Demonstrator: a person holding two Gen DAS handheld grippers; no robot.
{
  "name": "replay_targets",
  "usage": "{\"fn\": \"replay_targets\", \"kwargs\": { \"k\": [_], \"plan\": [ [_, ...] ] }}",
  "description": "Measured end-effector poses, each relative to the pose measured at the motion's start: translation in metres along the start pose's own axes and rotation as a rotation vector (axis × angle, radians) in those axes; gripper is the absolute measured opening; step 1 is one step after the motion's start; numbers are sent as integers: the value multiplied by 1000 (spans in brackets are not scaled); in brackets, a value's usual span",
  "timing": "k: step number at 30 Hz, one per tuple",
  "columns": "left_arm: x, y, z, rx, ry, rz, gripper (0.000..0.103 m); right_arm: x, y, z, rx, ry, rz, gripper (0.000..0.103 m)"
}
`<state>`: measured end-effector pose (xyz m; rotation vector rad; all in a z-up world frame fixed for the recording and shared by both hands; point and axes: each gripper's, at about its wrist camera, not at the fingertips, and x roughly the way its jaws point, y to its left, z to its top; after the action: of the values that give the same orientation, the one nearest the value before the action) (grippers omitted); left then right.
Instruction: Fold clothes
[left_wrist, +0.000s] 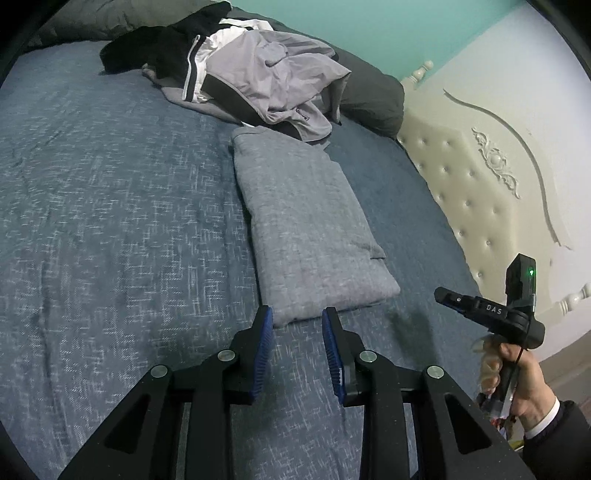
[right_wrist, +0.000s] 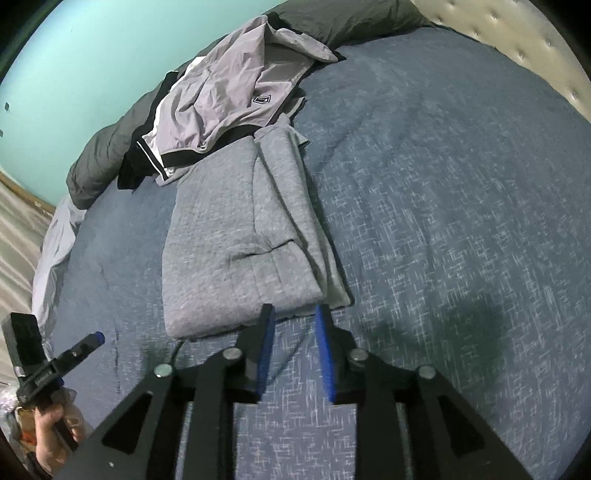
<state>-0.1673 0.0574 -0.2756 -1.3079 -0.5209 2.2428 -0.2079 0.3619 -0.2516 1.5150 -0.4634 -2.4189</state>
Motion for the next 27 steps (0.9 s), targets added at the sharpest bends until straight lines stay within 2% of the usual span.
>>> {"fn": "replay_targets", "kwargs": {
  "k": [3,5,6,8,9,22,27],
  "plan": [
    [-4,9,-2,-16,8,4,39,4,-2,2,-1,7,23,38],
    [5,10,0,-21,17,2,43,7,-3,4,-5,5,39,57],
    [10,9,0,-22,22,-5,45,12,-5,6,-4,14,54,59],
    [22,7,2,-31,42,-15,55,22,-8,9,-12,41,77,61],
    [27,7,3,-34,49,-19,56,28,-9,12,-22,56,74,61],
    [103,28,26,-111,119,-77,58,92,-30,45,-26,127,136,62],
    [123,31,29,-121,128,-118,64,113,-29,49,-56,173,157,70]
  ]
}}
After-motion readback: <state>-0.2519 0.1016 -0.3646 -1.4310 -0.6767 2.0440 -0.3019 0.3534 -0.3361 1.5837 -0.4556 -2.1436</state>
